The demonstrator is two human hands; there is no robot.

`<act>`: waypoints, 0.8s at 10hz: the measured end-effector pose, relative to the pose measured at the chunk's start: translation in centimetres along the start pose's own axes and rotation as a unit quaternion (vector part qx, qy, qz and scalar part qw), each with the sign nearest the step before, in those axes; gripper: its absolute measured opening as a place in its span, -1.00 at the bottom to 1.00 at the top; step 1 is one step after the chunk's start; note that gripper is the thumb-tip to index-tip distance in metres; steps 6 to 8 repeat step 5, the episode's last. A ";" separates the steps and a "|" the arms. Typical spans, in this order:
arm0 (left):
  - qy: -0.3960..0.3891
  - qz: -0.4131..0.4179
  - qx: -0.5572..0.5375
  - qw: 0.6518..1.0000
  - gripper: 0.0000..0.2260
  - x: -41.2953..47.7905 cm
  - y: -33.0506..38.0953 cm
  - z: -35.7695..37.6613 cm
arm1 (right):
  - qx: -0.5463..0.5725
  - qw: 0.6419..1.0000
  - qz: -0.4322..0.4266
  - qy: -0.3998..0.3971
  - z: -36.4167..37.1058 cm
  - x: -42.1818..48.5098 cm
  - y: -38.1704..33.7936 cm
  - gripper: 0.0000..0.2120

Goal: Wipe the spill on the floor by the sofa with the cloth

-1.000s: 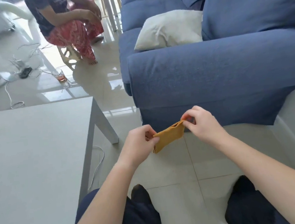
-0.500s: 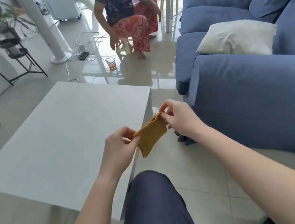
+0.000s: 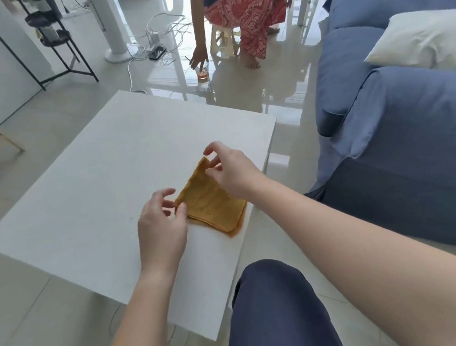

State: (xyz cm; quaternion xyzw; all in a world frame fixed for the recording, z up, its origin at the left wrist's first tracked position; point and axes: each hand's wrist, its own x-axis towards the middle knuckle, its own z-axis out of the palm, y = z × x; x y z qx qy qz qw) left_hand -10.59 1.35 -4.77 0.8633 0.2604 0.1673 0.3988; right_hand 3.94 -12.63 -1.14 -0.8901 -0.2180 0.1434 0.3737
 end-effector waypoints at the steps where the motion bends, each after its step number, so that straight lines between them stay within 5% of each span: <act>1: 0.006 0.056 0.125 0.991 -0.61 -0.7 -1.1 0.9 | -0.105 0.993 -0.022 -0.039 2.2 -0.3 0.4 -0.57; 2: -0.002 0.040 0.214 0.976 -0.61 -1.6 -1.3 1.8 | -0.210 0.974 -0.031 -0.078 3.6 -1.1 1.1 -0.54; 4: -0.020 -0.002 0.202 0.979 -0.61 -2.2 -0.7 2.4 | -0.160 0.983 -0.048 -0.080 1.3 -2.7 2.5 -0.39; 8: -0.018 0.022 0.146 0.989 -0.62 -3.1 0.5 2.2 | -0.114 0.992 -0.031 -0.033 -2.3 -5.1 4.5 -0.49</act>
